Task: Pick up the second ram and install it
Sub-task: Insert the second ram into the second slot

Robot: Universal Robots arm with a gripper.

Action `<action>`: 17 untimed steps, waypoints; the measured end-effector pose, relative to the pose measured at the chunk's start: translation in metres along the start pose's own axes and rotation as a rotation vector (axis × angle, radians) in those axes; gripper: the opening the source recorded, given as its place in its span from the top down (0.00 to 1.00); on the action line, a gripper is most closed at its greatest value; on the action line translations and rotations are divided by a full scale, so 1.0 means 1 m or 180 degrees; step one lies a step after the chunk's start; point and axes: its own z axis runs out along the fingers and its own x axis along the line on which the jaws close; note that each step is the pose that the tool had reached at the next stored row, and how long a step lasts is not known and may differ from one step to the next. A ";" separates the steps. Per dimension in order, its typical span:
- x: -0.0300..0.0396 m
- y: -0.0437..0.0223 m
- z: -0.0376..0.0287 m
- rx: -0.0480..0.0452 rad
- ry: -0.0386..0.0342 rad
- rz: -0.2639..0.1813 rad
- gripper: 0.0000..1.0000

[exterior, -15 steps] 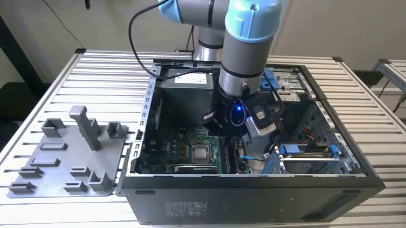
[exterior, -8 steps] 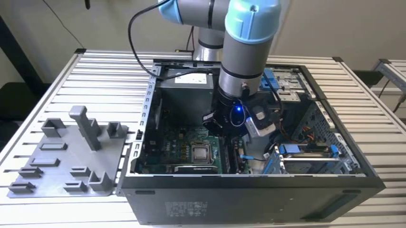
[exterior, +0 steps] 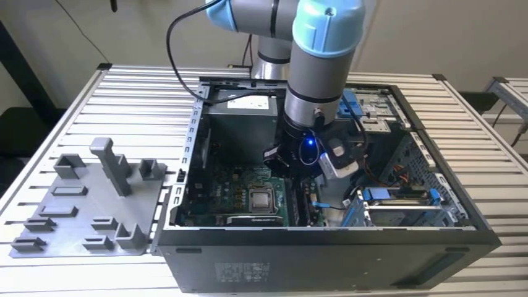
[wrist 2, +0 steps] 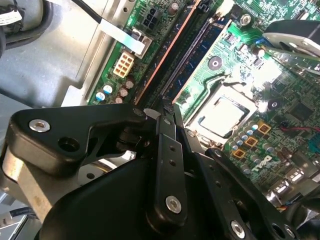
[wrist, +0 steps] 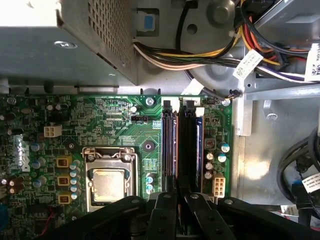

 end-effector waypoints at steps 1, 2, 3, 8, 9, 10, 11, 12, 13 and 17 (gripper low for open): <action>0.0000 0.0000 0.0004 0.0000 0.0000 0.0000 0.87; 0.0000 0.0000 0.0008 0.0001 0.0000 -0.0001 0.87; 0.0001 -0.0002 0.0013 0.0004 0.0000 -0.0001 0.87; 0.0001 0.0001 0.0025 -0.0002 0.0000 0.0000 0.87; 0.0001 0.0000 0.0026 -0.0003 0.0000 0.0000 0.87; 0.0001 0.0000 0.0026 -0.0003 0.0000 0.0000 0.87; 0.0001 0.0000 0.0026 -0.0003 0.0000 0.0000 0.87; 0.0001 0.0000 0.0026 -0.0003 0.0000 0.0000 0.87; 0.0001 0.0000 0.0026 -0.0003 0.0000 0.0000 0.87; 0.0001 0.0000 0.0027 -0.0003 0.0000 -0.0001 0.79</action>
